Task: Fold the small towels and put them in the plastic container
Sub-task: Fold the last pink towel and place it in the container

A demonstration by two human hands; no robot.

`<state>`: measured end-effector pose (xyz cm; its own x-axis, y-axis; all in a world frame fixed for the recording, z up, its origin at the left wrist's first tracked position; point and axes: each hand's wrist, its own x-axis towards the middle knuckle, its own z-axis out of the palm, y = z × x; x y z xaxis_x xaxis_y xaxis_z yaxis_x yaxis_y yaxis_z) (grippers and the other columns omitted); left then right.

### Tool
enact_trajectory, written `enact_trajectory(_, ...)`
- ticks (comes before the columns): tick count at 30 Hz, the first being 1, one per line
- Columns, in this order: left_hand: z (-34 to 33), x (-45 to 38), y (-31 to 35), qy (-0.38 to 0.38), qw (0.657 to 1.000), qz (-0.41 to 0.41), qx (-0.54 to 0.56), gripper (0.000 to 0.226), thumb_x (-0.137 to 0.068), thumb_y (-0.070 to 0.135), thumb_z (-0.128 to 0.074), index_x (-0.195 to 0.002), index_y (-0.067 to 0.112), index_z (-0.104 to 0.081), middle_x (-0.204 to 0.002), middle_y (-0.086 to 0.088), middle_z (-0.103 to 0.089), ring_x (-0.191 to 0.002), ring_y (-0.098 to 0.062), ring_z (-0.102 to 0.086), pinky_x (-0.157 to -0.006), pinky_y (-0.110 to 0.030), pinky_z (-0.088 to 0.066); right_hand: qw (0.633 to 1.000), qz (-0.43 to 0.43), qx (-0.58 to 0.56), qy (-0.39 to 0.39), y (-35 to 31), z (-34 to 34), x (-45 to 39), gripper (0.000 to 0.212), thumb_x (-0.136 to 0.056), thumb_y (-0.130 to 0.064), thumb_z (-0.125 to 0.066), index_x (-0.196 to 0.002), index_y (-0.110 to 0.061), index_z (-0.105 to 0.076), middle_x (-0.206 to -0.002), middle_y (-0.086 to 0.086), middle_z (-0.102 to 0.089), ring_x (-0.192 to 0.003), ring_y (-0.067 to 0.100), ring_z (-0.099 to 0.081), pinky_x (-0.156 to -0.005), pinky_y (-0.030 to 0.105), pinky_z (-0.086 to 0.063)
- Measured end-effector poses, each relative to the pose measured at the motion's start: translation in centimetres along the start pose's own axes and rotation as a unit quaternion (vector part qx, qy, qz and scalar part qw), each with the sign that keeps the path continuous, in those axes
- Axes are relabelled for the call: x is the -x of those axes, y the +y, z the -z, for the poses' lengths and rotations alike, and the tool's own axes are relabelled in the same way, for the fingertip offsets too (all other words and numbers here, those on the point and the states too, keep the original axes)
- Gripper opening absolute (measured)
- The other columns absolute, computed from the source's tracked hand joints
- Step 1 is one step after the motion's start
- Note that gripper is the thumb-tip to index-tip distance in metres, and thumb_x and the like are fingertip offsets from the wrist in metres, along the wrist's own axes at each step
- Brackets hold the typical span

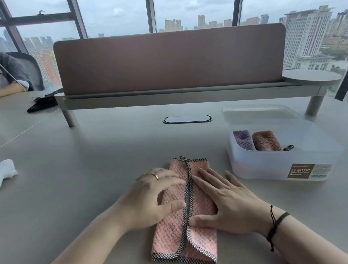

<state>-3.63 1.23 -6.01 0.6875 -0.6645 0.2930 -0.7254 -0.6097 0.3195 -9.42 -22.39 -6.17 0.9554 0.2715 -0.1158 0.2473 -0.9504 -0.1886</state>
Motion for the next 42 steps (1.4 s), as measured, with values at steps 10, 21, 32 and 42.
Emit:
enact_trajectory(10, -1.3, 0.2, 0.8, -0.189, 0.97, 0.083, -0.126, 0.099, -0.072, 0.094, -0.009, -0.155, 0.042, 0.009, -0.164, 0.014, 0.014, -0.149, -0.003, 0.02, -0.125, -0.041, 0.006, 0.997, 0.061, -0.045, -0.007, 0.7, 0.5, 0.0, 0.133, -0.051, -0.098, -0.046, -0.154, -0.036, 0.011, -0.16, -0.016, 0.022, -0.141, -0.001, 0.032, -0.122, 0.047, 0.013)
enact_trajectory(21, -1.1, 0.8, 1.0, -0.186, 0.977, 0.038, -0.095, 0.101, -0.076, 0.092, -0.027, -0.154, 0.041, 0.013, -0.162, 0.019, 0.022, -0.145, 0.004, 0.028, -0.124, -0.038, 0.009, 0.994, 0.089, -0.006, -0.068, -0.5, 0.7, 1.0, 0.143, -0.043, -0.096, -0.045, -0.154, -0.03, 0.016, -0.159, -0.018, 0.023, -0.143, 0.0, 0.029, -0.121, 0.044, 0.015)
enact_trajectory(32, -1.6, 0.0, 1.4, -0.205, 0.965, 0.094, -0.134, 0.114, -0.062, 0.101, -0.015, -0.154, 0.04, 0.015, -0.161, 0.016, 0.024, -0.148, -0.006, 0.024, -0.125, -0.042, 0.007, 0.989, 0.11, -0.101, -0.013, 0.5, 0.2, 0.9, 0.114, -0.057, -0.091, -0.054, -0.153, -0.048, -0.009, -0.161, -0.026, 0.004, -0.146, -0.004, 0.018, -0.121, 0.039, 0.011)
enact_trajectory(42, -0.9, -1.0, -0.5, -0.165, 0.974, 0.131, -0.09, 0.108, -0.065, 0.099, -0.023, -0.154, 0.047, 0.008, -0.163, 0.016, 0.016, -0.15, -0.004, 0.018, -0.125, -0.042, 0.006, 0.971, 0.13, -0.2, -0.024, 2.4, 1.0, 2.2, 0.059, -0.082, -0.012, -0.064, -0.118, -0.059, -0.059, -0.149, -0.038, -0.027, -0.147, -0.008, 0.002, -0.12, 0.026, -0.004)
